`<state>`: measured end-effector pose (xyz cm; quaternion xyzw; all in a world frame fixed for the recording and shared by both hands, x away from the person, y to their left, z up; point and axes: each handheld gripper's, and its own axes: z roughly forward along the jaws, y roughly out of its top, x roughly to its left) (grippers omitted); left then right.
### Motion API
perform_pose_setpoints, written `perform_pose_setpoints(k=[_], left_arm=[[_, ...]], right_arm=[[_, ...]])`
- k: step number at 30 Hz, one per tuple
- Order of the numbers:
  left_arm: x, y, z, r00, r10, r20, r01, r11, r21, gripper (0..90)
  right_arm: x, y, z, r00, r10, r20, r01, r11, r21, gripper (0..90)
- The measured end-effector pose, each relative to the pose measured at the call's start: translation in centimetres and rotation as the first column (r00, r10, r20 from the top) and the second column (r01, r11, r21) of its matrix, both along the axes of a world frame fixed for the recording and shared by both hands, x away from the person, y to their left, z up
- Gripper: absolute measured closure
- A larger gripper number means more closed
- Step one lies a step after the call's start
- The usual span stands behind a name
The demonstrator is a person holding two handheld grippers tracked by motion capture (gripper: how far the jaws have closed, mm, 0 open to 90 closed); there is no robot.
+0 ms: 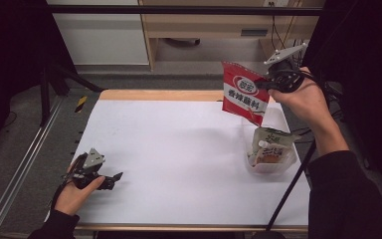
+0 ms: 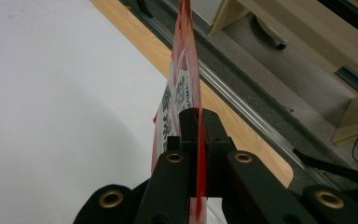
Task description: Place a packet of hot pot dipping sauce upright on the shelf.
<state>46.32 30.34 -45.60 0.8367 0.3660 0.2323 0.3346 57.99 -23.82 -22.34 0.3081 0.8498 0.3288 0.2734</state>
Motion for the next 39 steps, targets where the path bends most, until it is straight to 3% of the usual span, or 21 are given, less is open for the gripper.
perform_pose_setpoints(k=[17,39], left_arm=[[0.0,0.0,0.0,1.0,-0.001,-0.001,0.001,1.0,0.004,5.6],[0.1,0.1,-0.1,1.0,0.003,-0.007,-0.003,1.0,0.007,5.6]], right_arm=[[-0.2,-2.3,-0.4,0.999,-0.044,0.008,0.044,0.999,0.007,90.0],[-0.3,-6.0,-2.2,0.9933,-0.113,-0.023,0.114,0.993,0.022,90.0]])
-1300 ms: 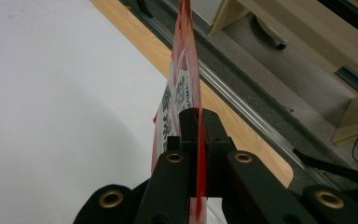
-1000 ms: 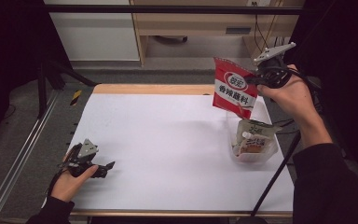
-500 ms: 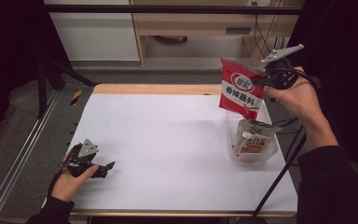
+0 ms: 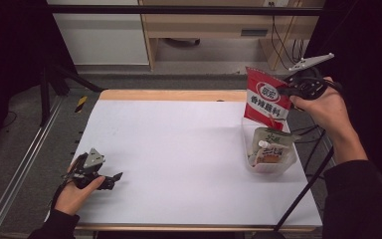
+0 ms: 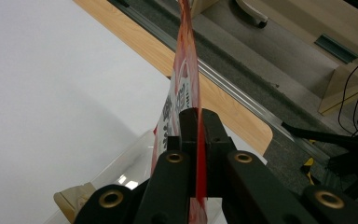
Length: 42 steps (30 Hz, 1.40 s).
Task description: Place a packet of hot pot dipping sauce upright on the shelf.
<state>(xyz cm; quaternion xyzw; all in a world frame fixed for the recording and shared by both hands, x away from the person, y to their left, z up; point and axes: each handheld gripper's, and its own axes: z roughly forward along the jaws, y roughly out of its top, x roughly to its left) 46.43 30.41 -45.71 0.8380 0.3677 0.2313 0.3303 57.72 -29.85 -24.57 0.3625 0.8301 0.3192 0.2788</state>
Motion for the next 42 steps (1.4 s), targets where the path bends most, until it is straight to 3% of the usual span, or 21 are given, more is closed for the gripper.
perform_pose_setpoints(k=[26,42], left_arm=[[0.0,-0.1,0.0,1.0,-0.007,-0.001,0.007,1.0,0.003,5.6],[0.0,-0.1,0.0,0.9999,-0.011,-0.005,0.011,0.9999,0.008,5.6]], right_arm=[[1.2,-0.3,-4.8,0.9984,-0.018,-0.053,0.019,0.999,0.027,90.0],[0.7,-1.5,-5.3,0.9977,-0.031,-0.06,0.034,0.998,0.06,89.9]])
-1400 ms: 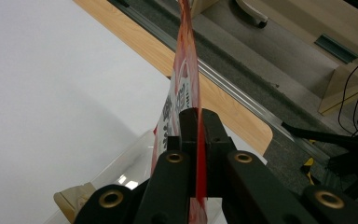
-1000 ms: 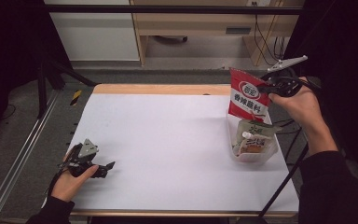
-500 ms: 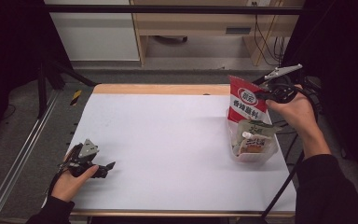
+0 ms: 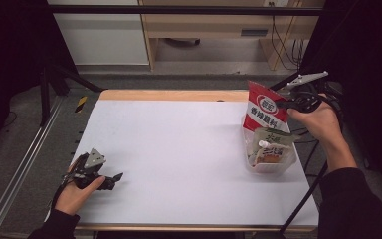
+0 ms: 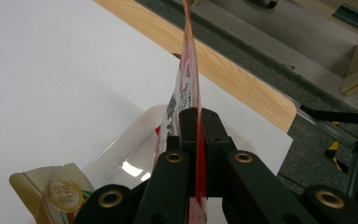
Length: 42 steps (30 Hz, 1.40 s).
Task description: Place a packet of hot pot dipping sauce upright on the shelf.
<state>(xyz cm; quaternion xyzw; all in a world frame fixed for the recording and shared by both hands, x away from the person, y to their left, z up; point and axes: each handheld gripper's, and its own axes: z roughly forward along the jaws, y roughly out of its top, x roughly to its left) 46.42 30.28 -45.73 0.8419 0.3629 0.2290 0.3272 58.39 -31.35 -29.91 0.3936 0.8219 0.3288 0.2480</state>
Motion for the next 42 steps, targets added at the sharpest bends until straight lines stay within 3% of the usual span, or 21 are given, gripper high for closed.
perform_pose_setpoints(k=[17,22,26,31,39,42], left_arm=[[0.0,-0.1,0.0,1.0,-0.006,-0.003,0.006,1.0,0.003,5.6],[0.0,-0.1,0.0,1.0,-0.008,-0.004,0.008,1.0,0.002,5.6],[0.0,-0.1,0.0,1.0,-0.006,-0.003,0.006,1.0,-0.003,5.6],[-0.1,-0.1,0.0,1.0,-0.006,-0.001,0.006,1.0,-0.003,5.6],[-0.1,-0.1,0.1,0.9999,-0.011,0.002,0.011,0.9999,0.001,5.6],[-0.1,-0.1,0.1,0.9999,-0.013,0.002,0.013,0.9999,0.003,5.6]], right_arm=[[-1.0,-1.7,-0.9,0.9991,-0.034,-0.023,0.034,0.999,0.01,89.0],[-1.2,-2.1,-0.8,0.9988,-0.045,-0.02,0.045,0.999,0.03,84.4],[-1.3,-2.1,-0.6,0.9985,-0.052,-0.017,0.053,0.998,0.027,71.6],[-1.7,-1.5,0.2,0.9929,-0.091,0.076,0.089,0.995,0.033,38.8],[-3.0,0.5,2.6,0.9748,-0.116,0.19,0.108,0.993,0.05,20.8],[-4.0,2.0,3.2,0.9721,-0.081,0.22,0.075,0.997,0.036,18.4]])
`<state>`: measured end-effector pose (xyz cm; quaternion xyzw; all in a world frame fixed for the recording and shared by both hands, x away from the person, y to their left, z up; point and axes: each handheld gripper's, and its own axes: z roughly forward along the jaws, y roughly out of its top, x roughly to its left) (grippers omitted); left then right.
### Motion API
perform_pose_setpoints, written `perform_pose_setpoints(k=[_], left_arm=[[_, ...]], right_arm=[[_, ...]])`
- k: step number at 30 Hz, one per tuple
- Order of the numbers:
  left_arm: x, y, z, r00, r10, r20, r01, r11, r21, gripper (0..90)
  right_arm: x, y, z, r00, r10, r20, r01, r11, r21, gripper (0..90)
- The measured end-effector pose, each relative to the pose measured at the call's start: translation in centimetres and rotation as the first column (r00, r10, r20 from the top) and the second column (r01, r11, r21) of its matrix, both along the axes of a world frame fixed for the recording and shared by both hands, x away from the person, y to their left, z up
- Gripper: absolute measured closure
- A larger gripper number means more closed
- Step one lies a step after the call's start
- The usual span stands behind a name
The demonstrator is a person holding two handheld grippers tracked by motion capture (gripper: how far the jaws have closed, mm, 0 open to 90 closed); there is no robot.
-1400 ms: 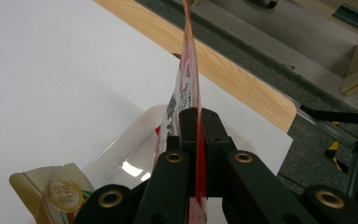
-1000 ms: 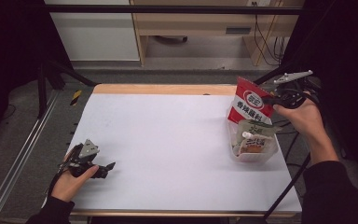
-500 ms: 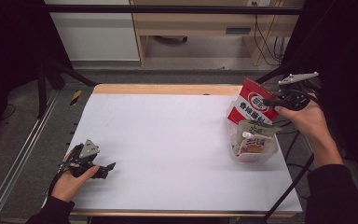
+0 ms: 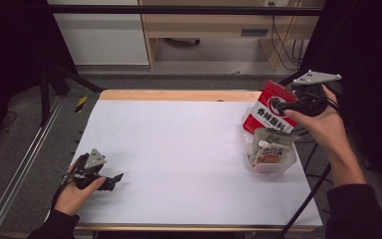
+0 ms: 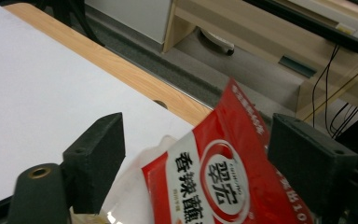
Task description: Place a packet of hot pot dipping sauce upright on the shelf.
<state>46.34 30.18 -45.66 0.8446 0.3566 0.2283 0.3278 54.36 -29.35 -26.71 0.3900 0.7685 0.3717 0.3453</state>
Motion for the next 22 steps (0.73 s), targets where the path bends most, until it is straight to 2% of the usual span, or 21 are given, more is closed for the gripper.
perform_pose_setpoints(k=[6,10,12,14,18,19,22], left_arm=[[0.0,0.0,0.0,1.0,0.0,-0.001,0.0,1.0,0.0,5.6],[0.0,0.0,0.0,1.0,-0.003,0.001,0.003,1.0,-0.001,5.6],[0.0,0.0,0.0,1.0,-0.004,0.0,0.004,1.0,0.0,5.6],[-0.1,0.0,0.1,1.0,-0.006,-0.001,0.006,1.0,0.001,5.6],[0.0,0.0,0.1,1.0,-0.005,0.0,0.005,1.0,0.006,5.6],[0.0,0.0,0.1,1.0,-0.005,0.0,0.005,1.0,0.007,5.6],[0.0,0.0,0.0,1.0,-0.004,0.004,0.004,1.0,0.008,5.6]], right_arm=[[-2.1,3.2,0.1,0.9982,0.058,0.017,-0.058,0.998,-0.008,15.4],[-3.8,5.8,-1.1,0.9949,0.101,0.002,-0.101,0.995,0.019,13.1],[-4.7,7.1,-2.2,0.9917,0.129,0.002,-0.129,0.991,0.033,12.4],[-5.7,8.7,-3.8,0.9874,0.157,-0.018,-0.156,0.987,0.048,11.0],[-7.0,10.9,-6.6,0.9831,0.179,-0.04,-0.175,0.981,0.082,9.8],[-7.5,11.8,-7.9,0.9812,0.185,-0.057,-0.178,0.978,0.108,8.7],[-8.4,13.7,-10.8,0.9747,0.204,-0.091,-0.192,0.973,0.131,7.6]])
